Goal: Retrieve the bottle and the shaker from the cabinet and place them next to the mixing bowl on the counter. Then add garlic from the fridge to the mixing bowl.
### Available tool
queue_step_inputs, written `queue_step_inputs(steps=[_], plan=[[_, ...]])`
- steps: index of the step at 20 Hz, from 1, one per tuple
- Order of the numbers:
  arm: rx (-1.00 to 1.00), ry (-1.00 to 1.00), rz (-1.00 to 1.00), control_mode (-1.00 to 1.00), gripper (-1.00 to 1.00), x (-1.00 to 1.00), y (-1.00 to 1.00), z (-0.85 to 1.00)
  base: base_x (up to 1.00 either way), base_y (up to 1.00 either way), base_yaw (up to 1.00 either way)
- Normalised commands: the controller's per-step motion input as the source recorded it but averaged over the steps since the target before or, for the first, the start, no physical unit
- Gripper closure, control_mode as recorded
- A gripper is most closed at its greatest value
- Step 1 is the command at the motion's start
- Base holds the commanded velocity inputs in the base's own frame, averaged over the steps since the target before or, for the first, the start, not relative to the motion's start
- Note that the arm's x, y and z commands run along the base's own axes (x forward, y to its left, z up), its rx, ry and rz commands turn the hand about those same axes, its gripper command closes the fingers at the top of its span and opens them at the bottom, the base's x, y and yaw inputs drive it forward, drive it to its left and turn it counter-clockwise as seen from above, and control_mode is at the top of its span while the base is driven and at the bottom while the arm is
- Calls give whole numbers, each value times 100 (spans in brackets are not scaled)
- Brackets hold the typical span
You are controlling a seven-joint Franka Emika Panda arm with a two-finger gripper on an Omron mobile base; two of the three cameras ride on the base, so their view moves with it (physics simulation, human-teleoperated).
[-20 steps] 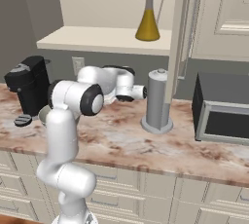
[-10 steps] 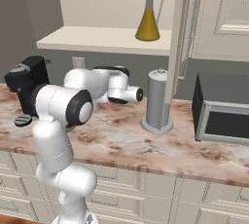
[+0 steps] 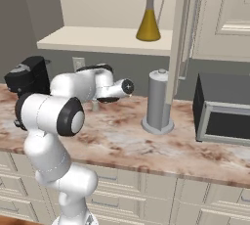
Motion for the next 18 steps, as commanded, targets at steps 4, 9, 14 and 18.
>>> queue_step_inputs(steps=[4,9,14,18], plan=[[-11,48,-48,-100,-100,0,-44,13,0,0,0],[-1,45,-52,-100,-100,-13,-60,5,0,0,0],[-7,39,-50,-100,-100,-14,-51,17,0,0,0],[-16,17,-48,-100,-100,-31,-15,0,0,0,0]])
